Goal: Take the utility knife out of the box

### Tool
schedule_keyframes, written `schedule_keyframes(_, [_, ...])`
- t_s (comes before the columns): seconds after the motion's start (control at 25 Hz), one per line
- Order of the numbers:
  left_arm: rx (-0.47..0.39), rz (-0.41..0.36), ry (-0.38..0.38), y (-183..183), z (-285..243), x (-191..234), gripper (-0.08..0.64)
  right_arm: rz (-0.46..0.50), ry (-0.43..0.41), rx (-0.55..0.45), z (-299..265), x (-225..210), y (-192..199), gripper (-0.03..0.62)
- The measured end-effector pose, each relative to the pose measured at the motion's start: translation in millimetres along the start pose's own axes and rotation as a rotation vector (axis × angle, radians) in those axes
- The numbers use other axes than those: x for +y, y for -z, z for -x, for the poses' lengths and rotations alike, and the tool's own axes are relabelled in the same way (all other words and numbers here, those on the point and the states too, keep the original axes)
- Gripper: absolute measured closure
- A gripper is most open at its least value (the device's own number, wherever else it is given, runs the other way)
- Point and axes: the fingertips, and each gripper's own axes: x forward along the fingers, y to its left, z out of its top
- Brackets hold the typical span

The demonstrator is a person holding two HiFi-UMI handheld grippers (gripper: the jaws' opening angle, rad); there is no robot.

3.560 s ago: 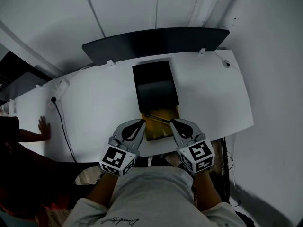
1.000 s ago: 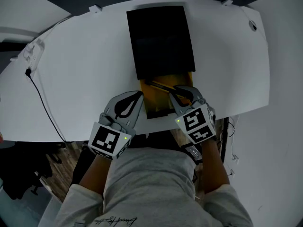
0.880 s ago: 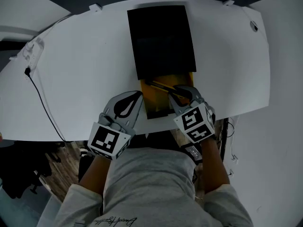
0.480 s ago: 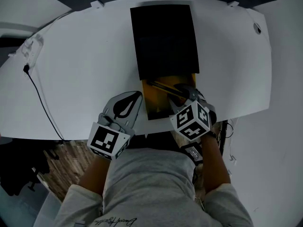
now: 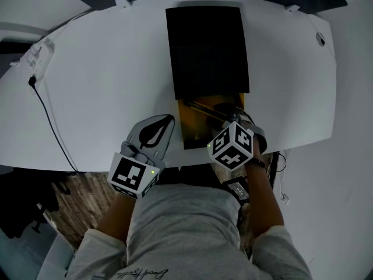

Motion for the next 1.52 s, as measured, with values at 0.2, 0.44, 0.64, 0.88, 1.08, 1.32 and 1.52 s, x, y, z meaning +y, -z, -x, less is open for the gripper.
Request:
schedule_keyframes(0.2, [0.008, 0.004, -0.004, 4, 1, 3, 0.56, 0.007, -0.015, 0.022, -6, 0, 2, 0.422])
schedule_keyframes(0.44, [0.013, 0.01, -0.004, 7, 2, 6, 0.56, 0.0, -0.036, 0.034, -8, 1, 2, 0.426])
schedule_keyframes(0.64, [0.004, 0.02, -0.004, 6, 2, 8, 0.558, -0.005, -0.031, 0.036, -8, 0, 2, 0.454])
schedule_keyframes(0.88, [0.011, 0.017, -0.006, 8, 3, 9, 0.559, -0.01, -0.029, 0.041, -8, 0, 2, 0.46])
schedule_keyframes(1.08, [0.007, 0.015, -0.008, 7, 3, 9, 0.56, -0.011, -0.023, 0.039, -8, 0, 2, 0.462])
schedule_keyframes(1.32, [-0.001, 0.01, -0.011, 3, 5, 9, 0.56, -0.02, -0.027, 0.024, -2, 1, 0, 0.462])
schedule_keyframes(1.52, [-0.01, 0.001, -0.01, -2, 8, 6, 0.56, -0.021, -0.021, 0.016, 8, 3, 0, 0.462])
